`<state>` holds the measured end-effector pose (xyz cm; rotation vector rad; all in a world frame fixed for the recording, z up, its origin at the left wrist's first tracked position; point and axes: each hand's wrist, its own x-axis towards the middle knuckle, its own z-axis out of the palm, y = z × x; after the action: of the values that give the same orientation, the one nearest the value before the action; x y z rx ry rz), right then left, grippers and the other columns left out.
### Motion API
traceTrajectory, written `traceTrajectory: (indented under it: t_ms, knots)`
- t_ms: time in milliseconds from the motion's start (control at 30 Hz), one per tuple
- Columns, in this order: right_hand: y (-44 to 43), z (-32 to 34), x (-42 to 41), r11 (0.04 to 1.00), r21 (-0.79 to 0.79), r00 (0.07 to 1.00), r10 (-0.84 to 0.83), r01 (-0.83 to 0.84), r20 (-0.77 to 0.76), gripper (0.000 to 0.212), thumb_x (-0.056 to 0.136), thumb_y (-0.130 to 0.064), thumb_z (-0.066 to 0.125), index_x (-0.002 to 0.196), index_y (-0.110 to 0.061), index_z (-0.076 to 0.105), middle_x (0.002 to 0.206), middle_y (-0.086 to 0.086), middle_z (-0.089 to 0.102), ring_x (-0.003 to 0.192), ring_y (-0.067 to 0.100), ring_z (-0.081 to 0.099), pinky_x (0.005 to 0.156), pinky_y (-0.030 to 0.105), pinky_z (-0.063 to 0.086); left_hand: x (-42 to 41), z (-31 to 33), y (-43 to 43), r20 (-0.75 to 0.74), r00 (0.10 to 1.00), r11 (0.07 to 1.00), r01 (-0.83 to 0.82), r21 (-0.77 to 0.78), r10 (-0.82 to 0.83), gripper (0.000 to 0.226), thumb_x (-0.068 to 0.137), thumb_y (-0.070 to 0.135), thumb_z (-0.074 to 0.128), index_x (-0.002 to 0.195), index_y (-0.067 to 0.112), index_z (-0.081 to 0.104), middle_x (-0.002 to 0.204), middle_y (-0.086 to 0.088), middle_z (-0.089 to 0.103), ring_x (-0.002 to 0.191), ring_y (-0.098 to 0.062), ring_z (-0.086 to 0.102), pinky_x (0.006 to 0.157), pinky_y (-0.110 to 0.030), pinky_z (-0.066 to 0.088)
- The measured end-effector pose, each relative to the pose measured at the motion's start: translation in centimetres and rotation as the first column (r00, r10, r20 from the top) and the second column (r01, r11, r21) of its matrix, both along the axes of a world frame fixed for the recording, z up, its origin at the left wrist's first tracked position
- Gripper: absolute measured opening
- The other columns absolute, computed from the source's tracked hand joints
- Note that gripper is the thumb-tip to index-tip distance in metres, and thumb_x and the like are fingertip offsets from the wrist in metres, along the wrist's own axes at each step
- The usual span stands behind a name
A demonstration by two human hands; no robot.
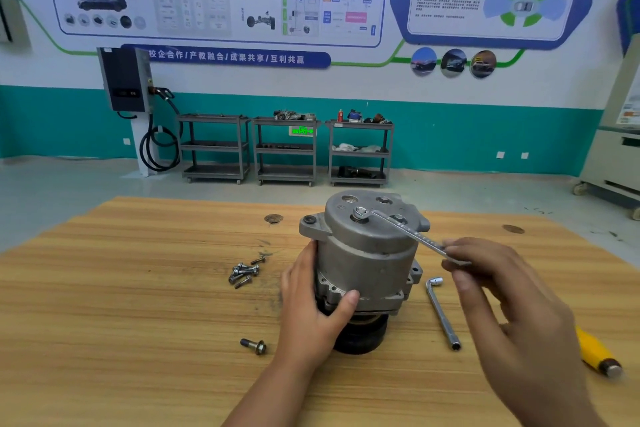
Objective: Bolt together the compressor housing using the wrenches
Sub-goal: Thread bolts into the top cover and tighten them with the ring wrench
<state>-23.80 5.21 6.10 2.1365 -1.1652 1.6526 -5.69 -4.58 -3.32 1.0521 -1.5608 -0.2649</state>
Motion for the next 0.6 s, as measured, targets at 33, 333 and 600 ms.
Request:
traceTrajectory:
  t_ms: [33,333,600]
  knots:
    - [0.1,-0.2,0.6,0.999,-0.019,0.999,0.026,-0.025,0.023,0.023,0.090,-0.020,0.044,0.108,-0.020,0.058,0.110,-0.013,0.060,0.104,-0.004,0.055,0.087,0.009,0.042,0.0,0.0,0.0,0.004,1.000,1.000,-0.006,0.006,0.006,0.074,0.068,0.066,0.051,0.129,0.069,0.008,0.124,0.052,0.021,0.125,0.011,0.021,0.092,-0.014,0.023]
    - [-1.2,0.7,5.5,0.944,-0.015,0.930,0.323,-0.330,-0.176,0.037,0.099,-0.035,0.036,0.114,-0.016,0.064,0.116,-0.007,0.065,0.118,0.008,0.053,0.097,0.027,0.043,0.0,-0.6,-1.1,-0.086,0.993,0.996,0.083,0.026,-0.080,0.076,0.076,0.072,0.047,0.117,0.007,0.052,0.109,-0.001,0.058,0.104,-0.025,0.053,0.084,-0.050,0.046]
    - [-6.0,3.6,6.8,0.954,0.286,0.958,0.161,-0.089,-0.239,0.041,0.089,-0.047,0.045,0.113,-0.024,0.069,0.117,-0.011,0.066,0.120,0.011,0.053,0.107,0.044,0.027,0.2,-0.3,-0.3,-0.006,1.000,1.000,-0.009,-0.030,0.008,0.072,0.071,0.074,0.049,0.135,0.058,0.019,0.128,0.038,0.034,0.119,0.000,0.034,0.093,-0.011,0.030]
